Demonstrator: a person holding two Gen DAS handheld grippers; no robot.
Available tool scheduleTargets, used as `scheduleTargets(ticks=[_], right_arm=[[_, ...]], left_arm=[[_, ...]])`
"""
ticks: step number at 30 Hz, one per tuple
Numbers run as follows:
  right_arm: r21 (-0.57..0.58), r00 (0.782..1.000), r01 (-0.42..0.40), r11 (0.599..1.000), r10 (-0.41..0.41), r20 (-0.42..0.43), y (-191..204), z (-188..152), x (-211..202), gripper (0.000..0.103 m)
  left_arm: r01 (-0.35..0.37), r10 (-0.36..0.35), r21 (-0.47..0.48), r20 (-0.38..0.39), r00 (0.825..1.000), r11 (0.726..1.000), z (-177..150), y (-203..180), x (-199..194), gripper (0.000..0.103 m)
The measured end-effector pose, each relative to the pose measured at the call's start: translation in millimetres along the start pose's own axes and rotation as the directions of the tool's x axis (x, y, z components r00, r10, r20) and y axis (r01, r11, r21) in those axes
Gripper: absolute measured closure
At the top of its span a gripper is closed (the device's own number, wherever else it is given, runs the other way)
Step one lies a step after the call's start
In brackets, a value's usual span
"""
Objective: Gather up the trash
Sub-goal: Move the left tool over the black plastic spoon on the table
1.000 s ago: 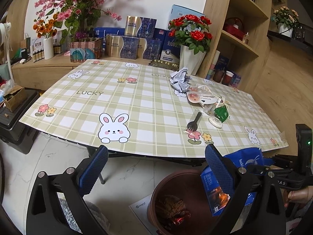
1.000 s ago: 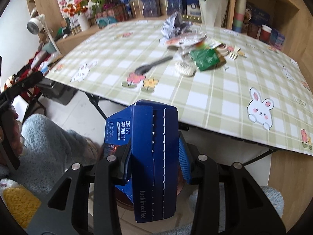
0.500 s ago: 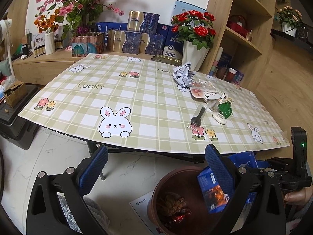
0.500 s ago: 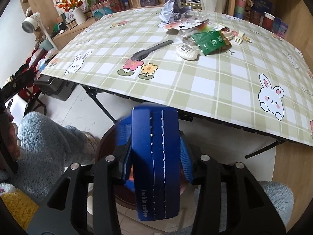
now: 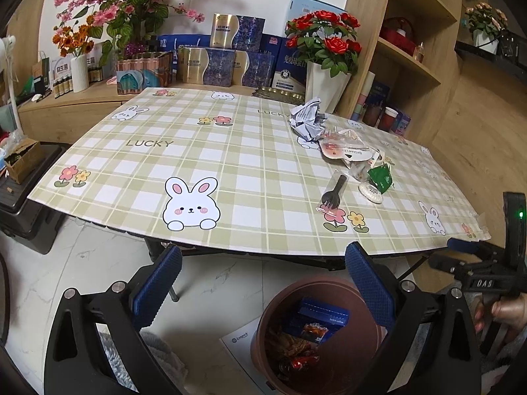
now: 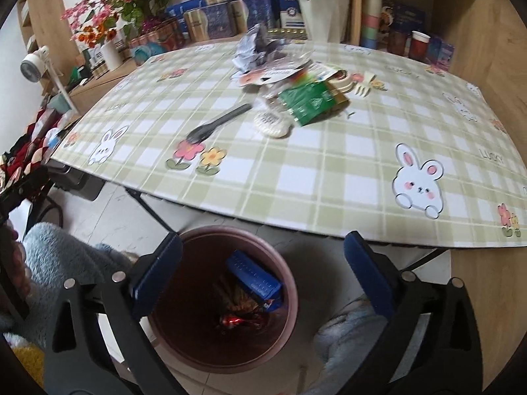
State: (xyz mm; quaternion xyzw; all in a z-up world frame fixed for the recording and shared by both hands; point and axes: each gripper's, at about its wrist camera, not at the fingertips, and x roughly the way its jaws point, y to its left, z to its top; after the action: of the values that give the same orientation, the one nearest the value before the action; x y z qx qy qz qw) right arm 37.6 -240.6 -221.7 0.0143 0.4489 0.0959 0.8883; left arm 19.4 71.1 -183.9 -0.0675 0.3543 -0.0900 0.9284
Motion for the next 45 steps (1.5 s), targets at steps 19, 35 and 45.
scheduleTargets(ticks=[19,35,45], right_arm=[[0.078,0.986,-0.043,0.996,0.030,0.163,-32.0,31.9,-29.4,0.006],[0.152,0.983,-0.058,0.987,0.031,0.180,-63.6,41.3,-18.3,0.006],[0.174,0.993,-0.032,0.984,0.011,0.116,-77.2,45.8,8.7,0.006]], left_arm=[[0.049,-0.056,0.104,0.065,0.996,0.993,45.1,-35.6,8.1,0.006],[0.117,-0.115,0.184,-0.022,0.993,0.976,50.4,-66.0,51.9,0.006],[0.143,-0.104,0.293,-0.143,0.984,0.945,54.4,-93.8,111.8,0.020]])
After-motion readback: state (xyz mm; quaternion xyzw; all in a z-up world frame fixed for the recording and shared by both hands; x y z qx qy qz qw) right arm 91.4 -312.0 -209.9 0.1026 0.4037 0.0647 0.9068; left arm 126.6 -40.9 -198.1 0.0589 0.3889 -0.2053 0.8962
